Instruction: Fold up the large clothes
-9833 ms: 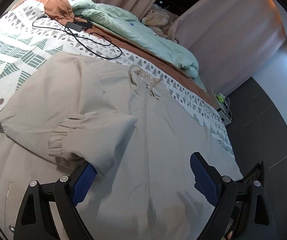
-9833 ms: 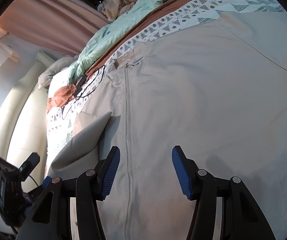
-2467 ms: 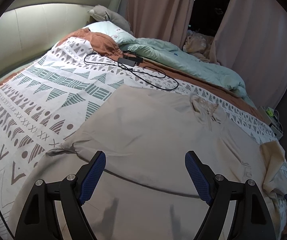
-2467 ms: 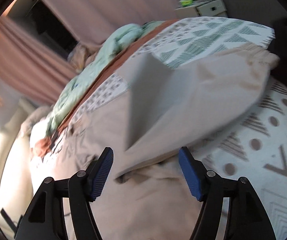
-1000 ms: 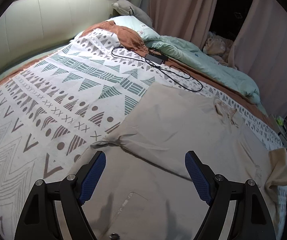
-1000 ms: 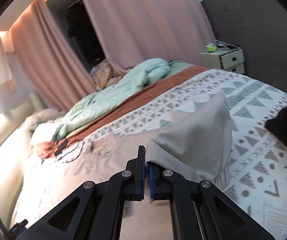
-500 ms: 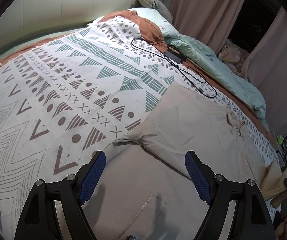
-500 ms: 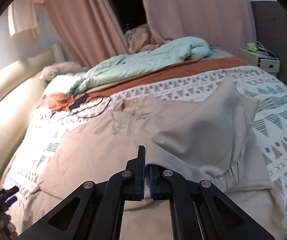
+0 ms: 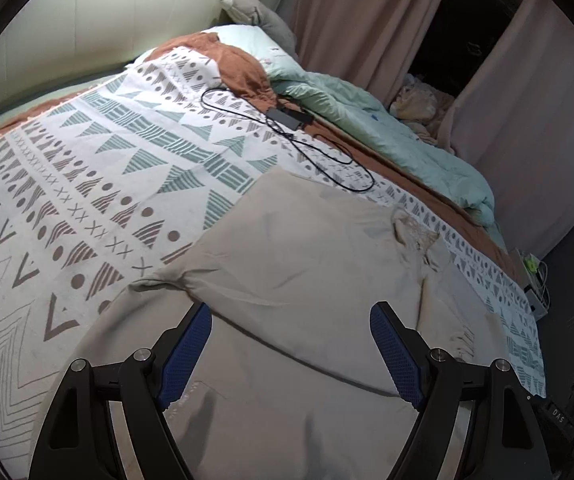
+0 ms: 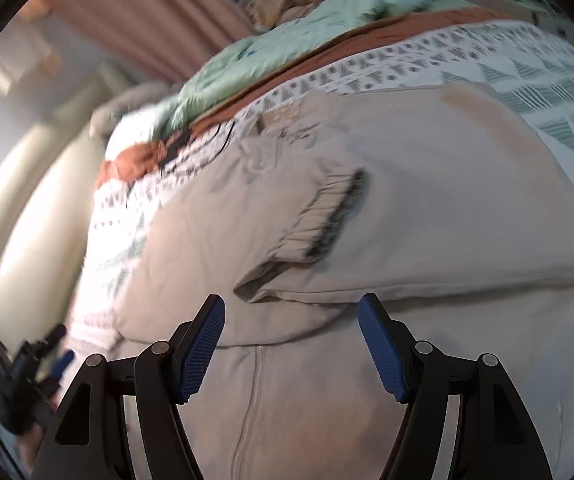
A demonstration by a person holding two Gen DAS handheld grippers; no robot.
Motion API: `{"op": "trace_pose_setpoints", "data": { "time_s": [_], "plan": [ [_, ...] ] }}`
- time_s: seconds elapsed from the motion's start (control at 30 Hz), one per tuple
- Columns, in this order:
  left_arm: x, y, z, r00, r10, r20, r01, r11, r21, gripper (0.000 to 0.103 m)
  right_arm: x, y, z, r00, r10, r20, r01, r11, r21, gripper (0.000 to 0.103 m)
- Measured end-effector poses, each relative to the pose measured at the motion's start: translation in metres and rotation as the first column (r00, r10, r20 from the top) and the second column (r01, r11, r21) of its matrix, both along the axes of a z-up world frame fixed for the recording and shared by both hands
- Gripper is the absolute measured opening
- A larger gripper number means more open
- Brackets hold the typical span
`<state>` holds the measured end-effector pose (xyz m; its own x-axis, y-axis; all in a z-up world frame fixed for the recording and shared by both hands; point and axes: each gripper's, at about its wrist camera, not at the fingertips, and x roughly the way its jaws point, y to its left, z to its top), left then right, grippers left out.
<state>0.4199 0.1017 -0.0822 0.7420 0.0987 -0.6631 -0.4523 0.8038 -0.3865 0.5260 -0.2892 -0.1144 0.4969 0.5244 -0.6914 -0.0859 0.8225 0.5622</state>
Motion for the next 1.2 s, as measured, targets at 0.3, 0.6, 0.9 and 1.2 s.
{"op": "trace_pose_setpoints", "data": {
  "time_s": [0.3,0.6,0.9,1.2],
  "plan": [
    [0.023,-0.085,0.007,0.986,-0.167,-0.015,0.168,0.978,0.124,0.082,-0.018,-0.101,-0.015,0.963,-0.259,-0.080,0.267,0.954,0.133,0.069],
    [0.045,-0.137,0.009,0.957,-0.283,-0.056,0.288,0.945,0.153,0.082,-0.013,-0.176,-0.054,0.916,-0.358,-0.183,0.397,0.876,0.273,0.066],
    [0.100,-0.191,0.008,0.926,-0.359,-0.118,0.377,0.892,0.250,0.082,0.000,-0.207,-0.093,0.880,-0.387,-0.276,0.468,0.807,0.360,0.065],
    [0.151,-0.229,-0.024,0.894,-0.406,-0.190,0.443,0.863,0.242,0.082,0.017,-0.198,-0.108,0.874,-0.373,-0.311,0.474,0.796,0.377,0.041]
  ]
}}
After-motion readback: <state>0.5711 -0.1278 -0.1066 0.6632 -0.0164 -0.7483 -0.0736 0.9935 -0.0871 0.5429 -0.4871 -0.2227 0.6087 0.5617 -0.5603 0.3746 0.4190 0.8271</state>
